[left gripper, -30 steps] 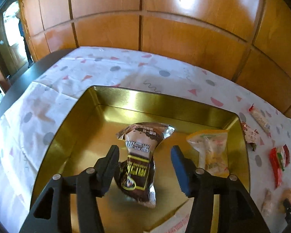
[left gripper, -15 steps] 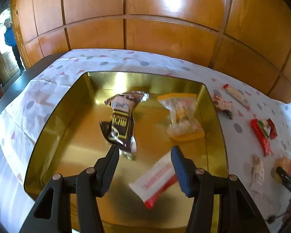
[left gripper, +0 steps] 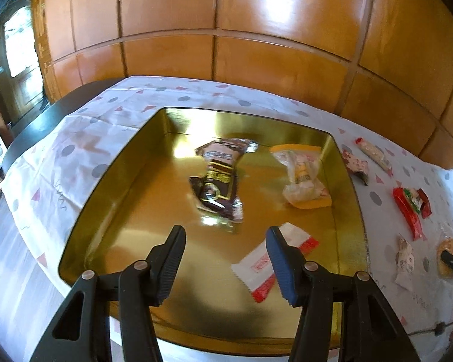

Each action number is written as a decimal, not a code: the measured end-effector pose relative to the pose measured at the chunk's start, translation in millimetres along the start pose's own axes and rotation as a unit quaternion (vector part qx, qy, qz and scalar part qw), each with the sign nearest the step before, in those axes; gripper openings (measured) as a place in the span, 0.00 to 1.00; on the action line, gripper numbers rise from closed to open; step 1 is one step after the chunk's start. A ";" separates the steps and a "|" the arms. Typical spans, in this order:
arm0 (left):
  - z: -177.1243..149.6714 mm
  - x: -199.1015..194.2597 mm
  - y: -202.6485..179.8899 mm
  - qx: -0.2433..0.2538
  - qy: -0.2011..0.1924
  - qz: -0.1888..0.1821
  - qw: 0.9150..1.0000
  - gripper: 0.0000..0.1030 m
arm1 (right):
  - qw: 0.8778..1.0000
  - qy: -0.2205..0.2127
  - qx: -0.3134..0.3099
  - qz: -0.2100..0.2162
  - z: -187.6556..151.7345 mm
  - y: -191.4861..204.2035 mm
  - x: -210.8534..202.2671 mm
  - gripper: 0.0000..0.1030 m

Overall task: Organize snacks
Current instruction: 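Carry the red CAKE bag over the gold tray and lower it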

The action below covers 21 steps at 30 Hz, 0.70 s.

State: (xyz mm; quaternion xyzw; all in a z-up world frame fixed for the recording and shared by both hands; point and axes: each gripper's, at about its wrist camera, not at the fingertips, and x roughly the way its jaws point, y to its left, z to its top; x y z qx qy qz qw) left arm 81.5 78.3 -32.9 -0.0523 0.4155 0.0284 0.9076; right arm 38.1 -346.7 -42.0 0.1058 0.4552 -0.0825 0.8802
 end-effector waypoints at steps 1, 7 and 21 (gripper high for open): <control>-0.2 -1.2 5.7 -0.007 -0.003 0.004 1.000 0.55 | 1.000 -0.002 -0.005 0.018 2.0 8.6 -6.1 0.68; -2.2 -5.5 31.4 -0.033 -0.009 0.021 0.999 0.55 | 0.993 -0.005 -0.059 0.106 7.2 74.9 -31.8 0.69; -4.5 -14.0 63.9 -0.066 -0.023 0.036 0.997 0.55 | 0.954 0.051 -0.155 0.250 8.9 254.3 -33.1 0.70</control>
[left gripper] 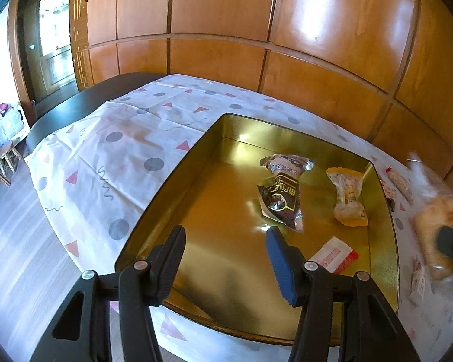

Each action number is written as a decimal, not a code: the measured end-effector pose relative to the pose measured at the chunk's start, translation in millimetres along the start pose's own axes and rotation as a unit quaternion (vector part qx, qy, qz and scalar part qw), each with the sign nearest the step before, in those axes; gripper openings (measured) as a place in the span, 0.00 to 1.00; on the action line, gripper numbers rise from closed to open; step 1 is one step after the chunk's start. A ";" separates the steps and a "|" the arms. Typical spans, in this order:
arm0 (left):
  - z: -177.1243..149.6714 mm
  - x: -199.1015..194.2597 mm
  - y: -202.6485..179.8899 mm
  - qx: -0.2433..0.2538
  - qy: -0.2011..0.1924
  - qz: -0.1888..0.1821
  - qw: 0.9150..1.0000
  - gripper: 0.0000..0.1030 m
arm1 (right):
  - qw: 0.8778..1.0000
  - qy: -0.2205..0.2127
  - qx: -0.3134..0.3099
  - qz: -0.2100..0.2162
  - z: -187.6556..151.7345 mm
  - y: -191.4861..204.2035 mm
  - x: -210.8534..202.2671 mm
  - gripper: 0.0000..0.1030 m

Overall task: Organize snacks
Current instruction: 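Carry the red CAKE bag over the gold tray and lower it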

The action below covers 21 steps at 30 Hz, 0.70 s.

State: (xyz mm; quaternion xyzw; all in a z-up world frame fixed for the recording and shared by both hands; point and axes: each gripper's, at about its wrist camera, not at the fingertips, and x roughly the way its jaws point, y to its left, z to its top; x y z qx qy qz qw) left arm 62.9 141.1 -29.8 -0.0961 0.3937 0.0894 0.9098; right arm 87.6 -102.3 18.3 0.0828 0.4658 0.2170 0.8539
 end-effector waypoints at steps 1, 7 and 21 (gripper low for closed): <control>-0.3 0.1 1.0 -0.001 0.000 0.001 1.000 0.55 | 1.000 0.010 -0.008 0.008 -1.3 6.4 9.0 0.70; -6.7 5.0 1.7 0.007 0.008 0.004 1.000 0.55 | 0.998 0.053 -0.017 -0.009 -18.7 8.0 43.6 0.72; -10.4 -6.6 -18.9 0.029 -0.003 0.001 1.000 0.57 | 1.000 -0.020 0.008 -0.003 -28.2 -22.3 -10.4 0.75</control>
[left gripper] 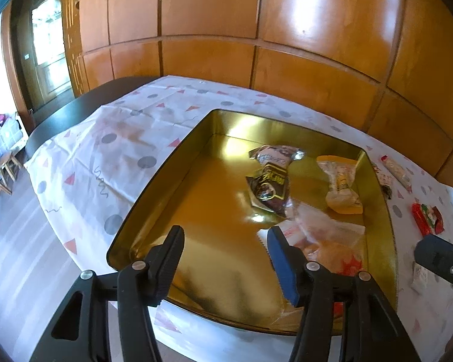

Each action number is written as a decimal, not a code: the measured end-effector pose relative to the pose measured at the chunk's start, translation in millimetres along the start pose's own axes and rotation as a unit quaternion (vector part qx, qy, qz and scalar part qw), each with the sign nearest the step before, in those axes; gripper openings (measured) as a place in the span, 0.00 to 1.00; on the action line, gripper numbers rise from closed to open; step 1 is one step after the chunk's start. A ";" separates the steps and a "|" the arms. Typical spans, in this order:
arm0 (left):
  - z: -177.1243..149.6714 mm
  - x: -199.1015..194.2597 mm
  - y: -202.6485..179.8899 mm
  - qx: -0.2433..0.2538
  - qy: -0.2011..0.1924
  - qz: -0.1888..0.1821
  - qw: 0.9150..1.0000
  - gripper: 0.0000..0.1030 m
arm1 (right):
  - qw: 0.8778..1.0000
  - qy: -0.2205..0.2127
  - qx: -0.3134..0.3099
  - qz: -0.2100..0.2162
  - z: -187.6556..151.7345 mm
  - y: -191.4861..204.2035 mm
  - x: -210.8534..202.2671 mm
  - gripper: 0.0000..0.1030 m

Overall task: Organize snacks
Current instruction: 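Carry the red CAKE bag over the gold tray and lower it, then move both open tools back toward the snacks on the tablecloth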

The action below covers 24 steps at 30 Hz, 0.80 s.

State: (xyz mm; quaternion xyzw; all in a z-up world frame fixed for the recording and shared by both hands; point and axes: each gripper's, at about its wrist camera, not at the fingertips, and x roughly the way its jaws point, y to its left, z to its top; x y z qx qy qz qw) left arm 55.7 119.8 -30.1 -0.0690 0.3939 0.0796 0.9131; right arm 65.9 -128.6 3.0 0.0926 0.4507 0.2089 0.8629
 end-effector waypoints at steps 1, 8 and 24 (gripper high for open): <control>-0.1 -1.8 -2.1 0.004 -0.002 0.000 1.000 0.57 | 1.000 -0.002 0.003 -0.006 -0.8 -4.5 -3.2 0.75; 0.9 -13.4 -17.7 0.028 -0.016 -0.008 0.999 0.57 | 0.996 -0.025 0.040 -0.071 -19.3 -54.1 -30.4 0.75; 4.5 -28.6 -74.5 0.102 -0.030 -0.039 0.994 0.57 | 0.959 0.004 0.139 -0.249 -88.4 -189.5 -58.9 0.75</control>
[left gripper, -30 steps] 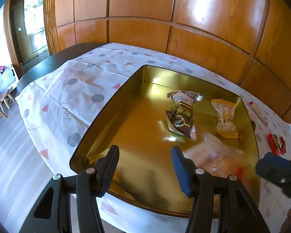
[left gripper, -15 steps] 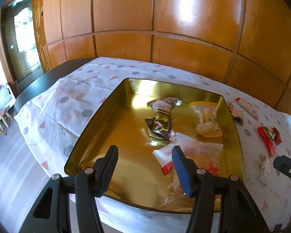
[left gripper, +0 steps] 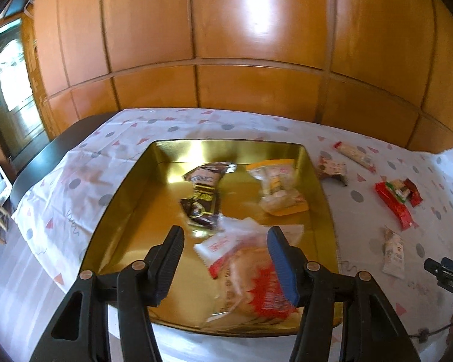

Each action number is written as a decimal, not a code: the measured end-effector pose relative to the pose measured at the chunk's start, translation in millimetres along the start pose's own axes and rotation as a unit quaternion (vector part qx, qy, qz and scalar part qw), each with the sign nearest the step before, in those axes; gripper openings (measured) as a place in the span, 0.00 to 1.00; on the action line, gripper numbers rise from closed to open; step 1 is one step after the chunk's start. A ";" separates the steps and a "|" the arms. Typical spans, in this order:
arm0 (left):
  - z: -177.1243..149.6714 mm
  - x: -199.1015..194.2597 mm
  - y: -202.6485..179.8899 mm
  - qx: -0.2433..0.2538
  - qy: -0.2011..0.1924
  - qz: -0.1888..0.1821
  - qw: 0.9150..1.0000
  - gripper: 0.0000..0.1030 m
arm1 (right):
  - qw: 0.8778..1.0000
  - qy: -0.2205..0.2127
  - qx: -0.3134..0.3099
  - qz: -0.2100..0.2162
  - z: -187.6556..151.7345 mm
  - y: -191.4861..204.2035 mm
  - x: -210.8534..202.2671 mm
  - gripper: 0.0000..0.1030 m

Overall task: Organize snacks
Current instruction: 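Move both open tools back toward the snacks on the tablecloth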

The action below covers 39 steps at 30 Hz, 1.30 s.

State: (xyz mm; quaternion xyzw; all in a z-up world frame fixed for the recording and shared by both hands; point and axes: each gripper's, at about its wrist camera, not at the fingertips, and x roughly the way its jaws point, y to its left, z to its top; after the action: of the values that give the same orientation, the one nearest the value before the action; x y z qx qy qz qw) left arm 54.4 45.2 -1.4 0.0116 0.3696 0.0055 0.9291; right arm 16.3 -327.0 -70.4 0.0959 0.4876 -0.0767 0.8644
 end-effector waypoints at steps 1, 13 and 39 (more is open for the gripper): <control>1.2 0.2 -6.2 0.007 0.001 -0.004 1.000 0.57 | 1.000 0.002 0.001 -0.003 -1.8 -2.5 2.5 0.75; 14.5 13.2 -61.1 0.076 0.017 -0.053 0.996 0.56 | 0.999 -0.017 -0.033 -0.011 -19.3 1.7 13.3 0.87; 78.5 169.7 -214.8 0.456 0.099 -0.085 0.881 0.56 | 0.997 -0.021 -0.069 0.024 -15.5 1.6 21.8 1.00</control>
State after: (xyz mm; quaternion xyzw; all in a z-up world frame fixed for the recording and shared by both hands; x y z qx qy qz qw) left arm 231.9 -167.8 -66.4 0.4019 0.4204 -0.2410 0.7769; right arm 15.0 -322.6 -96.7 0.0457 0.4708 -0.0245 0.8807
